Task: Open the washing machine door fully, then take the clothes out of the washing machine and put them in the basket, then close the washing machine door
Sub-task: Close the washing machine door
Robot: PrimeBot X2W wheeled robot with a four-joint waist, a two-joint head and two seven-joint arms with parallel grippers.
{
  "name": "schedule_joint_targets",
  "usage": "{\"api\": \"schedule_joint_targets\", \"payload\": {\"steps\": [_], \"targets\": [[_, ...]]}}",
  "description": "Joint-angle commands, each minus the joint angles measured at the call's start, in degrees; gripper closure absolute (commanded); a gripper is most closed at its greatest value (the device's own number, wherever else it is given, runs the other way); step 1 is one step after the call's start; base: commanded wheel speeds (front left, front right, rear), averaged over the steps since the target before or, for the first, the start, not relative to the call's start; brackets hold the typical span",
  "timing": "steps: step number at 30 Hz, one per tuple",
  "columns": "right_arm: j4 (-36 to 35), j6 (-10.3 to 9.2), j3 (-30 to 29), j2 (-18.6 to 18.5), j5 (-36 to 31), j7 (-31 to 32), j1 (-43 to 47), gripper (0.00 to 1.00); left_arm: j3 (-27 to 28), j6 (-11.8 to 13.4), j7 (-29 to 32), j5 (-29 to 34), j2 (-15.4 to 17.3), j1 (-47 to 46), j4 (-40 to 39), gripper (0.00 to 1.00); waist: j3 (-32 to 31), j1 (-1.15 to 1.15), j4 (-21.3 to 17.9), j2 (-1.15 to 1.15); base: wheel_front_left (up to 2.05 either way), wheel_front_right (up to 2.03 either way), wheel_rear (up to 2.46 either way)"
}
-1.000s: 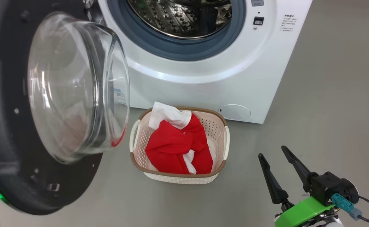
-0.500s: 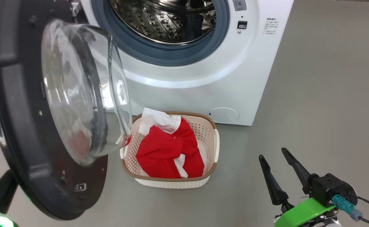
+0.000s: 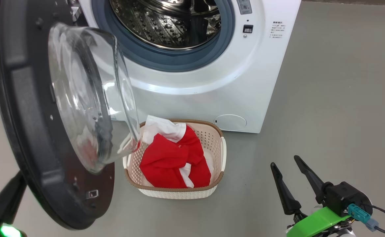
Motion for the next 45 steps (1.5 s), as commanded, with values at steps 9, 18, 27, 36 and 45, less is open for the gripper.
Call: {"api": "schedule_joint_targets", "payload": {"steps": [9, 18, 27, 36, 45], "targets": [[-1.1, 0.02, 0.8, -0.3, 0.6, -0.8, -1.6, 0.00, 4.2, -0.3, -5.3, 3.4, 0.4, -1.6, -2.3, 1.00, -1.1, 0.00, 1.7, 0.00, 0.00, 0.00, 0.00], [-1.2, 0.02, 0.3, -0.3, 0.7, -0.7, -0.5, 0.00, 5.8, -0.1, -15.8, 14.1, -0.2, -1.7, -4.7, 0.00, -2.3, 0.00, 3.8, 0.00, 0.00, 0.00, 0.00], [-1.9, 0.02, -0.6, -0.3, 0.1, -0.3, 0.1, 0.00, 1.8, 3.2, -29.5, 38.7, 0.4, 0.0, -12.1, 0.00, -2.9, 0.00, 5.7, 0.00, 0.00, 0.00, 0.00], [-2.4, 0.02, -1.2, -0.3, -0.4, 0.2, 1.0, 0.00, -6.3, 9.0, -36.2, 63.2, 2.7, 4.2, -15.2, 0.00, -4.1, 0.00, 6.8, 0.00, 0.00, 0.00, 0.00], [-2.8, 0.02, -1.3, -0.3, -0.7, 0.6, 2.6, 0.00, -11.2, 13.5, -39.0, 74.8, 2.4, 9.3, -13.1, 0.00, -5.3, 0.00, 7.4, 0.00, 0.00, 0.00, 0.00]]}}
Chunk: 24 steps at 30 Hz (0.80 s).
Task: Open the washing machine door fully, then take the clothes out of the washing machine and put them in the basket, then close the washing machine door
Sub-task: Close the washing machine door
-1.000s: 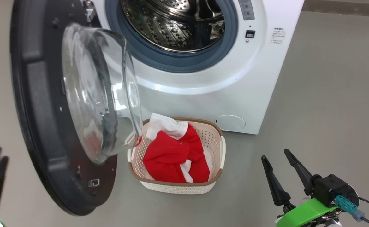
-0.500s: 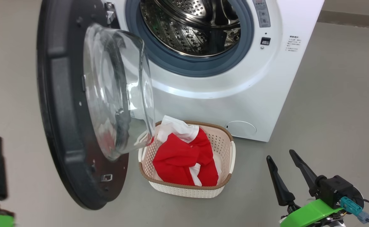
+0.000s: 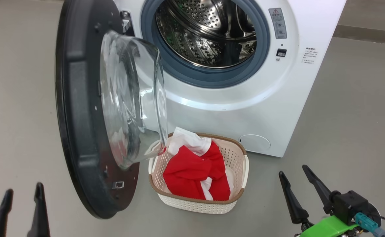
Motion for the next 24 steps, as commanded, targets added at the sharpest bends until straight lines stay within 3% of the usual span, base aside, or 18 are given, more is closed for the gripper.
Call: {"api": "schedule_joint_targets", "payload": {"steps": [1, 11, 24], "targets": [[-1.7, 0.02, 0.9, -0.4, -0.5, 0.0, -0.3, 0.00, 1.5, 0.9, -1.2, 1.7, 1.3, -0.9, -0.6, 0.00, -0.2, 0.00, 0.1, 0.00, 0.00, 0.00, 0.00], [-2.1, 0.02, 0.9, -0.4, -0.4, 0.5, 1.1, 0.00, -1.1, 3.3, -2.4, 6.0, 0.5, 1.5, 0.5, 0.00, -0.7, 0.00, 0.3, 0.00, 0.00, 0.00, 0.00], [-2.1, 0.02, 1.3, -0.4, -0.2, 0.6, 1.0, 0.00, -2.3, 4.4, -1.9, 6.7, 0.2, 1.7, -0.3, 0.00, -0.9, 0.00, 0.1, 0.00, 0.00, 0.00, 0.00]]}}
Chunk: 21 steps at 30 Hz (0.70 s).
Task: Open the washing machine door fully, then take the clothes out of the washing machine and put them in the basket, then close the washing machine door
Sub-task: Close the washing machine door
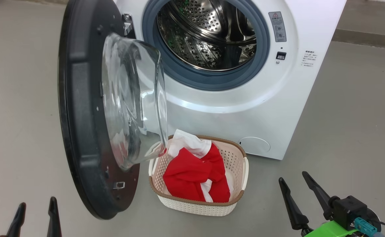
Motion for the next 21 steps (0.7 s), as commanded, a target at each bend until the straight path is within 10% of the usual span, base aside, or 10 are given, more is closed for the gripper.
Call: {"api": "schedule_joint_targets", "payload": {"steps": [1, 17, 18, 20, 21], "targets": [[-1.5, 0.02, 1.3, -0.5, -0.2, 0.0, -1.0, 0.00, 1.9, 0.6, -0.1, 0.3, 0.9, -1.7, -1.8, 0.00, 0.0, 0.00, -0.1, 0.00, 0.00, 0.00, 0.00], [-1.3, 0.02, 1.4, -0.5, 0.0, -0.2, -1.3, 0.00, 1.4, 2.1, 0.1, 0.8, 0.7, -1.4, -2.7, 0.00, 0.0, 0.00, -0.2, 0.00, 0.00, 0.00, 0.00], [-1.2, 0.02, 1.5, -0.5, 0.0, -0.2, -1.3, 0.00, 1.5, 2.2, 0.0, 0.5, 0.5, -1.4, -2.8, 0.13, 0.0, 0.00, -0.2, 0.00, 0.00, 0.00, 0.00], [-1.2, 0.02, 1.5, -0.5, -0.1, -0.3, -1.4, 0.00, 1.6, 2.3, -0.5, 0.6, 0.4, -1.3, -3.0, 0.93, 0.0, 0.00, -0.3, 0.00, 0.00, 0.00, 0.00], [-1.2, 0.02, 1.5, -0.5, -0.1, -0.3, -1.4, 0.00, 1.6, 2.3, -0.6, 0.6, 0.4, -1.3, -3.1, 1.00, 0.0, 0.00, -0.3, 0.00, 0.00, 0.00, 0.00]]}}
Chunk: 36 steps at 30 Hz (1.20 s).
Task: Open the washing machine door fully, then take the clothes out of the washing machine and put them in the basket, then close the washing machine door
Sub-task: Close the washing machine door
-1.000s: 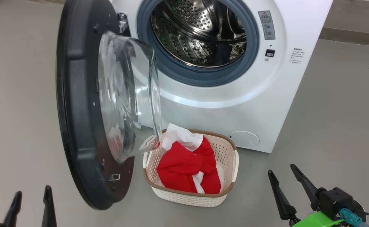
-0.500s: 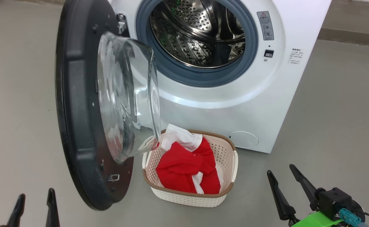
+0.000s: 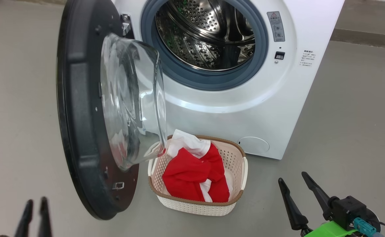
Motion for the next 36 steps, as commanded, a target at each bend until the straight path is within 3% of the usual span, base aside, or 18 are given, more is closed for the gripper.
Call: {"api": "schedule_joint_targets", "payload": {"steps": [1, 8, 12, 19, 21, 26, 36], "targets": [[-1.3, 0.02, 1.2, -0.5, -0.1, -0.3, -1.4, 0.00, 2.3, 0.5, -0.7, 0.3, 0.7, -1.3, -1.9, 1.00, 0.0, 0.00, 0.0, 0.00, 0.00, 0.00, 0.00], [-1.5, 0.02, 0.8, -0.5, -0.3, -0.2, -1.5, 0.00, 3.1, 0.5, -1.9, 0.0, 1.2, -2.3, -4.4, 1.00, 0.3, 0.00, 0.0, 0.00, 0.00, 0.00, 0.00], [-1.5, 0.02, 0.6, -0.5, -0.2, -0.2, -1.5, 0.00, 5.4, -1.0, -2.6, -5.1, 0.2, -4.0, -6.4, 1.00, 0.3, 0.00, 0.0, 0.00, 0.00, 0.00, 0.00], [-1.7, 0.02, 0.5, -0.5, 0.0, -0.4, -1.5, 0.00, 14.2, -7.3, -0.7, -27.7, -3.5, -9.6, -7.6, 1.00, 0.2, 0.00, -0.2, 0.00, 0.00, 0.00, 0.00], [-1.7, 0.02, 0.5, -0.5, 0.0, -0.4, -1.5, 0.00, 17.2, -9.2, 1.3, -37.4, -5.1, -11.9, -6.7, 1.00, 0.3, 0.00, -0.3, 0.00, 0.00, 0.00, 0.00], [-1.8, 0.02, 0.5, -0.5, 0.0, -0.3, -1.8, 0.00, 23.2, -11.7, 8.5, -55.5, -5.1, -16.1, -0.8, 1.00, 0.6, 0.00, -0.8, 0.00, 0.00, 0.00, 0.00], [-2.1, 0.02, 0.4, -0.5, -0.1, -0.2, -1.8, 0.00, 23.2, -11.7, 18.6, -67.6, -4.8, -17.9, 7.2, 1.00, 1.5, 0.00, -1.4, 0.00, 0.00, 0.00, 0.00]]}}
